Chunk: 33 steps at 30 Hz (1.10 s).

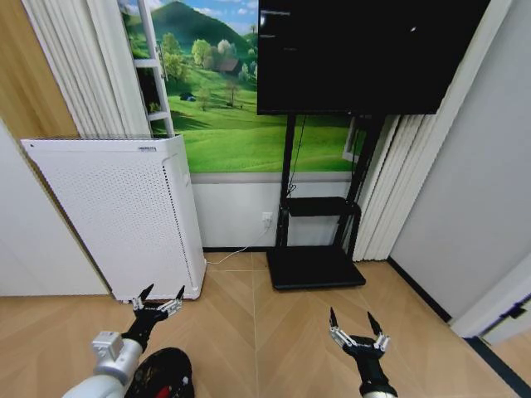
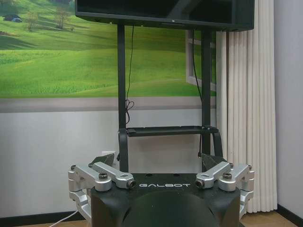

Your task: Pick up the trash bin and place the garbage on the floor into it.

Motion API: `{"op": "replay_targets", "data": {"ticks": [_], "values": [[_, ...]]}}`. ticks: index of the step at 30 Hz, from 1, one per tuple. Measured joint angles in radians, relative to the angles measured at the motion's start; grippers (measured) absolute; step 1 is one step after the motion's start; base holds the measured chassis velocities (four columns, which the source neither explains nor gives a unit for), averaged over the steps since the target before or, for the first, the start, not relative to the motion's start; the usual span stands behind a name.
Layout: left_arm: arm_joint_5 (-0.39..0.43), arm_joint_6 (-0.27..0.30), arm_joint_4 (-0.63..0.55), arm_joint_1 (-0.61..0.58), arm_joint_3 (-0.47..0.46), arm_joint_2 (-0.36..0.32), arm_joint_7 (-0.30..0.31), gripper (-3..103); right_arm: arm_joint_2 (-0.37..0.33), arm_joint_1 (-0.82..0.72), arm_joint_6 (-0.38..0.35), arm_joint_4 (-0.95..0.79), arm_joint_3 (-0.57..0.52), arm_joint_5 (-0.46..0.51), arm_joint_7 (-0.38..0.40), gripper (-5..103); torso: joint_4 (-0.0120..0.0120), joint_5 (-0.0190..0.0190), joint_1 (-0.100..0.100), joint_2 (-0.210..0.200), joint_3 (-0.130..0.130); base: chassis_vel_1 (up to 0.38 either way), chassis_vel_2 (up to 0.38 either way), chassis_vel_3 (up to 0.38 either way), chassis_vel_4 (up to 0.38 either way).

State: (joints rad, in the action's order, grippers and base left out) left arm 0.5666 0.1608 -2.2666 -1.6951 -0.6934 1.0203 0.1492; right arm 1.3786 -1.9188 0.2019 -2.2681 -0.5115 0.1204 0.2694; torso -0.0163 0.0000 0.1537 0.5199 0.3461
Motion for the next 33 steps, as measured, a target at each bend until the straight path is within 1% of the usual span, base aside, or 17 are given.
{"op": "replay_targets", "data": {"ticks": [9,13,17,20,23,33], "values": [[0.0,0.0,0.0,0.0,0.0,0.0,0.0,100,0.0,0.0,0.0,0.0,0.0,0.0,0.0,100,0.0,0.0,0.012,0.032,0.02,0.0,0.0,0.0,0.0],[0.0,0.0,0.0,0.0,0.0,0.0,0.0,100,0.0,0.0,0.0,0.0,0.0,0.0,0.0,100,0.0,0.0,0.021,0.054,0.033,0.0,0.0,0.0,0.0],[0.0,0.0,0.0,0.0,0.0,0.0,0.0,100,0.0,0.0,0.0,0.0,0.0,0.0,0.0,100,0.0,0.0,0.025,0.065,0.04,0.0,0.0,0.0,0.0],[0.0,0.0,0.0,0.0,0.0,0.0,0.0,100,0.0,0.0,0.0,0.0,0.0,0.0,0.0,100,-0.0001,0.0,0.031,0.082,0.051,0.0,0.0,0.0,0.0],[0.0,0.0,0.0,0.0,0.0,0.0,0.0,100,0.0,0.0,0.0,0.0,0.0,0.0,0.0,100,0.0,0.0,0.034,0.089,0.055,0.0,0.0,0.0,0.0],[0.0,0.0,0.0,0.0,0.0,0.0,0.0,100,0.0,0.0,0.0,0.0,0.0,0.0,0.0,100,0.0,0.0,0.053,0.137,0.084,0.0,0.0,0.0,0.0]]}}
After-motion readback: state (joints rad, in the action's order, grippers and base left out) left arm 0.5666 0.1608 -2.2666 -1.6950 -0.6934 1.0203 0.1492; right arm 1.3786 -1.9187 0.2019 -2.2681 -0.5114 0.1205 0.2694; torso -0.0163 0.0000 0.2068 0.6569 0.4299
